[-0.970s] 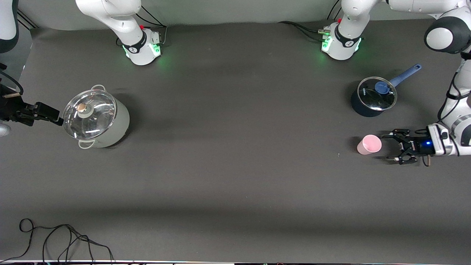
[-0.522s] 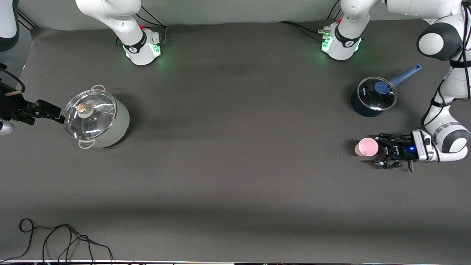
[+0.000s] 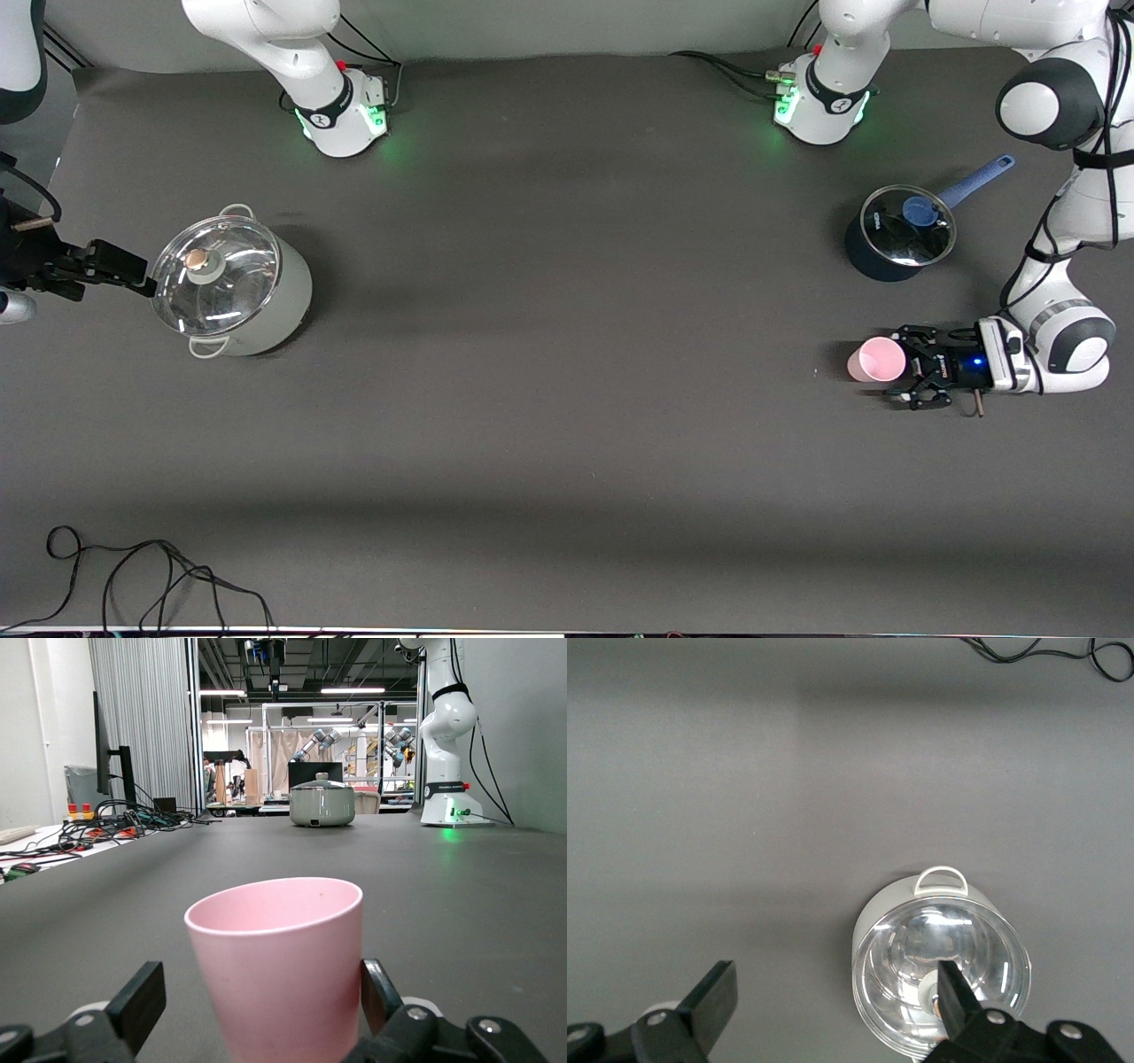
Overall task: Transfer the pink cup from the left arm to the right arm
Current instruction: 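Carry the pink cup with the left gripper toward the right gripper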
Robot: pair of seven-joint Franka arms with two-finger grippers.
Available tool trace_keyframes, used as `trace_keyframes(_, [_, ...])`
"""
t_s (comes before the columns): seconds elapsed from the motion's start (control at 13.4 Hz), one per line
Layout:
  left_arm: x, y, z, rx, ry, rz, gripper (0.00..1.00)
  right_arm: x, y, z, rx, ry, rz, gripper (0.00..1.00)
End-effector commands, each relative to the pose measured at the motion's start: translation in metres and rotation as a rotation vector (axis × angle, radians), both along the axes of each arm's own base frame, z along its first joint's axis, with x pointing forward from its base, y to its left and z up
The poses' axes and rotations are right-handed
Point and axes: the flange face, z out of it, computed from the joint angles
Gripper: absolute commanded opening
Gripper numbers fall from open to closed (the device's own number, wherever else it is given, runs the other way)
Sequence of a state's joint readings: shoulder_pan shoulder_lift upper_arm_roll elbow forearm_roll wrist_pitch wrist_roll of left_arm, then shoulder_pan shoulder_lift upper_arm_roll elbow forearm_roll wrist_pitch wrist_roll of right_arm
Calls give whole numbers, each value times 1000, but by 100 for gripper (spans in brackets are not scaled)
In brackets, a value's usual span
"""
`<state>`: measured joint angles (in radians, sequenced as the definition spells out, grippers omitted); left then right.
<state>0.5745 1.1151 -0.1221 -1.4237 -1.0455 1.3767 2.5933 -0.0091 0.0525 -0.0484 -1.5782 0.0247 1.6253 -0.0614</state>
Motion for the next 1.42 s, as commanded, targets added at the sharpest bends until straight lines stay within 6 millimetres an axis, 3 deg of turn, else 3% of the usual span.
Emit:
trace_keyframes(0.0, [2, -19, -3, -15, -14, 3, 98, -3, -1, 8, -7, 2, 22, 100])
trace_keyframes(0.22, [2, -22, -5, -12, -16, 13, 97, -3, -1, 8, -7, 2, 22, 100])
trace_keyframes(0.37, [3, -27, -6, -15, -14, 9, 85, -3, -1, 8, -7, 2, 22, 100])
trace_keyframes(0.45, [5, -33, -6, -18, -19, 2, 67, -3, -1, 8, -7, 2, 20, 100])
trace_keyframes(0.52, [7, -37, -5, -20, -22, -2, 10, -3, -1, 8, -7, 2, 22, 100])
trace_keyframes(0.6, [10, -44, -4, -27, -25, -3, 0, -3, -2, 8, -7, 2, 20, 100])
trace_keyframes(0.75, [14, -56, -2, -27, -30, -22, 0, -3, -2, 8, -7, 2, 20, 100])
trace_keyframes(0.9, [30, -82, 11, -16, -62, -72, 0, -3, -2, 7, -7, 4, 20, 100])
trace_keyframes(1.27, [70, -197, 39, -11, -154, -125, 0, -3, -4, 6, -9, 6, 17, 100])
trace_keyframes(1.34, [77, -228, 46, -18, -173, -119, 0, -3, -4, 6, -7, 5, 17, 100])
